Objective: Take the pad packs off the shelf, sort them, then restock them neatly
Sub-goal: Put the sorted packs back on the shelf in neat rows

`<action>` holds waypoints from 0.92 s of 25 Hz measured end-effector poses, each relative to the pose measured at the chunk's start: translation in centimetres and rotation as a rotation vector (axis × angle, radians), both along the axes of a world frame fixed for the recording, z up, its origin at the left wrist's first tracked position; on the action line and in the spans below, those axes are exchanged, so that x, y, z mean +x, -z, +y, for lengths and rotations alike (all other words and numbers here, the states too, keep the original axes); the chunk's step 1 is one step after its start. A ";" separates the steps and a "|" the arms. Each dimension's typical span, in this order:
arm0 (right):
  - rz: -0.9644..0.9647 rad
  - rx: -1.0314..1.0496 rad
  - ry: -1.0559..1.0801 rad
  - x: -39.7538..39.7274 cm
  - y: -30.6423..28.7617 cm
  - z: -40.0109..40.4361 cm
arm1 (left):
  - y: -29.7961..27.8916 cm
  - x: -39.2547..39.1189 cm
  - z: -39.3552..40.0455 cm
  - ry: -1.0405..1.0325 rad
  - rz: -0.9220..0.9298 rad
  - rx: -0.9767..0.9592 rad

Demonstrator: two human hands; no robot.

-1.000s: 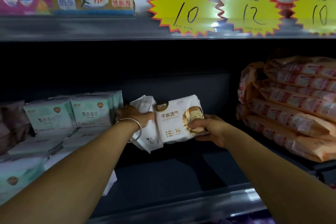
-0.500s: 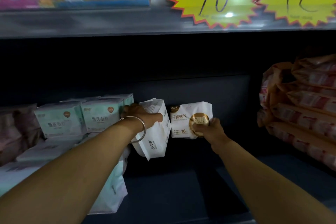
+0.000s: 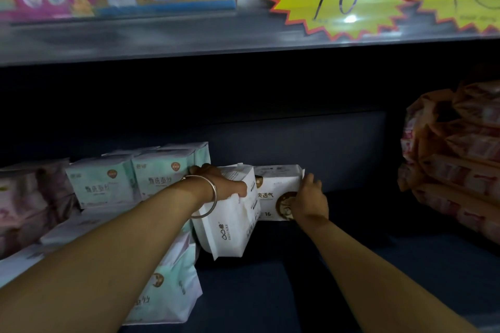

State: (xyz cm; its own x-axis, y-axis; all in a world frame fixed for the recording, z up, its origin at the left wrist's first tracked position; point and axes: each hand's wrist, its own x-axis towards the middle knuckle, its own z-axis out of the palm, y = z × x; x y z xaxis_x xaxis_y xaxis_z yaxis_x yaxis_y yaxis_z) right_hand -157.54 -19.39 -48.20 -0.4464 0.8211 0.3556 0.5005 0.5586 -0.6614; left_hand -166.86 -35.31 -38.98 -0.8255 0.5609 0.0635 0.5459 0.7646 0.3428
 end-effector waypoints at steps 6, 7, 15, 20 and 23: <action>-0.229 0.234 -0.206 0.0 -1.2 0.5 | 0.2 1.1 0.1 0.066 -0.073 -0.032; -0.258 0.228 -0.185 -0.2 -1.6 0.7 | 0.3 1.2 0.2 0.075 -0.083 -0.036; -0.420 0.253 -0.060 -2.2 -2.6 1.5 | 1.3 0.2 1.2 0.120 -0.138 -0.028; -0.403 0.223 -0.037 -3.2 -2.8 2.0 | 1.8 0.0 1.7 0.128 -0.159 -0.009; -0.343 0.123 -0.071 -2.8 -2.8 2.0 | 1.5 0.2 1.8 0.132 -0.174 0.004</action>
State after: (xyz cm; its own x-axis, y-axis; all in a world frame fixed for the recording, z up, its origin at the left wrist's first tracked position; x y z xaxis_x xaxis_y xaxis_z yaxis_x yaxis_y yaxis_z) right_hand -160.37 -17.44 -45.44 -0.6112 0.7443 0.2693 0.6384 0.6647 -0.3881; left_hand -166.62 -33.47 -40.52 -0.7439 0.6646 -0.0705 0.5734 0.6889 0.4435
